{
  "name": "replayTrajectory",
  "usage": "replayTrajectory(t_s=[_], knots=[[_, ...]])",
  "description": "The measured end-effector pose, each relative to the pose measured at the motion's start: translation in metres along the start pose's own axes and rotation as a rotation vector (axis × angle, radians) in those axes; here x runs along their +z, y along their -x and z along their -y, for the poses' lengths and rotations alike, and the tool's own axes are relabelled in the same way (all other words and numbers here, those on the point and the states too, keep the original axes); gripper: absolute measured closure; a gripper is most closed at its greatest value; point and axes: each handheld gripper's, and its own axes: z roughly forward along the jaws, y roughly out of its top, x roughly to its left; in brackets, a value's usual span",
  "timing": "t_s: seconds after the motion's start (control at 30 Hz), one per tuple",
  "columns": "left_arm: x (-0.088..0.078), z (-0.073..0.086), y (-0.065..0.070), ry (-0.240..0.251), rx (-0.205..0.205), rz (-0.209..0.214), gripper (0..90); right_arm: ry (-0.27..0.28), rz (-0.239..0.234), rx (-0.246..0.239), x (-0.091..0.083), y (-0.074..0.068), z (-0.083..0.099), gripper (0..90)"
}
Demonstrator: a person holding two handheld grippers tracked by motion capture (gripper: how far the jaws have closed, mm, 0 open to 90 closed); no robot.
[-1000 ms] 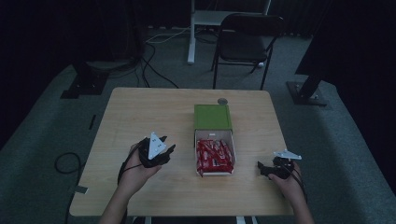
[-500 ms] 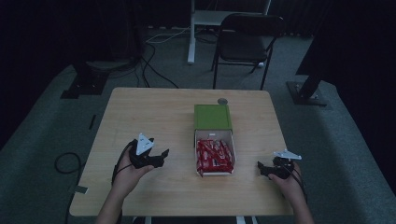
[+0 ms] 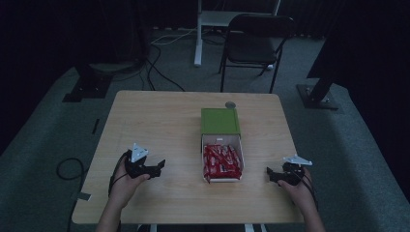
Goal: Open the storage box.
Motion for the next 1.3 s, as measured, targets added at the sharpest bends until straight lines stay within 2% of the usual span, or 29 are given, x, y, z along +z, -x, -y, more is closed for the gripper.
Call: replayTrajectory(t_s=[0.17, 0.37, 0.47, 0.73, 0.8, 0.87, 1.07, 1.3], knots=[[0.0, 0.011, -0.011, -0.02, -0.025, -0.033, 10.6, 0.0, 0.0, -0.001, 0.0, 0.0, 0.0, 11.3], [-0.001, 0.023, -0.023, -0.071, -0.051, -0.065, 10.6, 0.0, 0.0, -0.001, 0.0, 0.0, 0.0, 11.4], [-0.001, 0.029, -0.029, -0.075, -0.078, -0.08, 10.6, 0.0, 0.0, -0.001, 0.0, 0.0, 0.0, 11.3], [-0.001, 0.038, -0.039, -0.1, -0.097, -0.108, 10.6, 0.0, 0.0, 0.0, 0.0, 0.0, 0.0, 11.3], [-0.001, 0.041, -0.043, -0.112, -0.089, -0.121, 10.6, 0.0, 0.0, -0.001, 0.0, 0.0, 0.0, 11.3], [-0.001, 0.044, -0.047, -0.109, -0.111, -0.131, 10.6, 0.0, 0.0, 0.0, 0.0, 0.0, 0.0, 11.3], [-0.002, 0.049, -0.053, -0.131, -0.125, -0.157, 10.6, 0.0, 0.0, 0.0, 0.0, 0.0, 0.0, 11.2], [-0.001, 0.052, -0.054, -0.138, -0.131, -0.169, 10.6, 0.0, -0.001, 0.0, 0.0, 0.0, 0.0, 11.2]])
